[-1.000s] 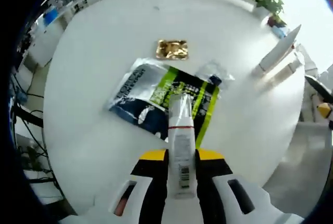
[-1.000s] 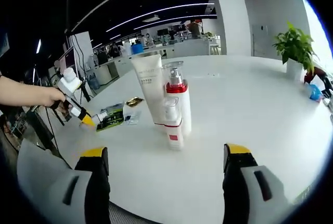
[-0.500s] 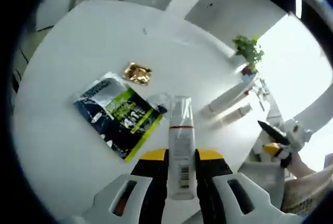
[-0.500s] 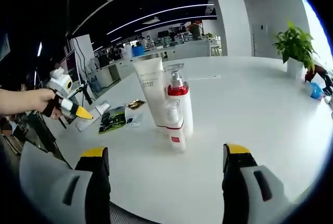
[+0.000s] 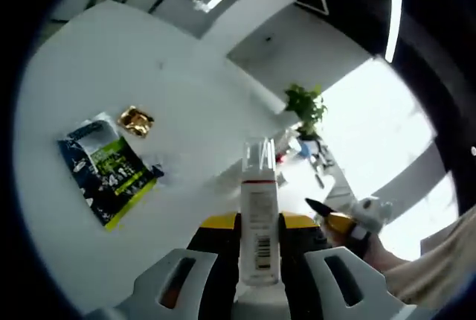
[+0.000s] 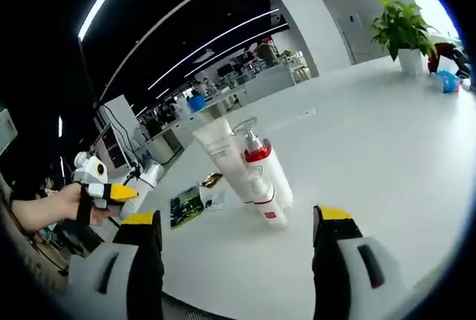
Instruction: Arrange the skincare products in the storage area until every visible bottle or jar stands upright without overlapping.
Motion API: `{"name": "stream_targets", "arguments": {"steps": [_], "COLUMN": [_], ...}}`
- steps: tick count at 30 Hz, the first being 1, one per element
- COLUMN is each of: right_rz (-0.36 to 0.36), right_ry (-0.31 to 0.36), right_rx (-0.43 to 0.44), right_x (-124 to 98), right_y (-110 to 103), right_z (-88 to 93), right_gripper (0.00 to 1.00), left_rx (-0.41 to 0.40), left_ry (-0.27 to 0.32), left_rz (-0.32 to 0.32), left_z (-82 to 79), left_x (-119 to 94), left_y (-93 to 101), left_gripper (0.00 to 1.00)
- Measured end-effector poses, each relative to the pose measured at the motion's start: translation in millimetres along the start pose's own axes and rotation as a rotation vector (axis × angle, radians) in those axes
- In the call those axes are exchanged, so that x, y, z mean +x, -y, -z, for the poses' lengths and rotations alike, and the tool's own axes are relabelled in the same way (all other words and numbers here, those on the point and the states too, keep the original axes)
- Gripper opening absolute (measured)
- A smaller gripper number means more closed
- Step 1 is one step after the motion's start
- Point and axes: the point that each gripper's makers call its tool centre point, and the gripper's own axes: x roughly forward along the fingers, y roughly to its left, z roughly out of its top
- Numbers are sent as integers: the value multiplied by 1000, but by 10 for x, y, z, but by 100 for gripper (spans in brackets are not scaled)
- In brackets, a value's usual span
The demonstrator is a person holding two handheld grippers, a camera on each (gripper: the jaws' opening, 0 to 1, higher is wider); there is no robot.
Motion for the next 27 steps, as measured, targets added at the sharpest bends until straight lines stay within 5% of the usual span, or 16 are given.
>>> {"name": "stream_targets", "arguments": {"steps": [8,13,27], "right_rz": [-301,-492,-674], "right_ry": [42,76,-12], "right_rx": [103,205,336], "right_x": [7,33,187], "right_y": [-640,-1028,-1221], "right_z": [-197,-389,-330], "right_gripper": [56,59,44], "left_rx": [28,26,21], "left_ry": [32,47,4], "left_rz": [153,246,400], "left_z": [23,40,245], "left_x": [57,51,131], "left_y": [384,611,1051], "left_gripper": [17,17,17]}}
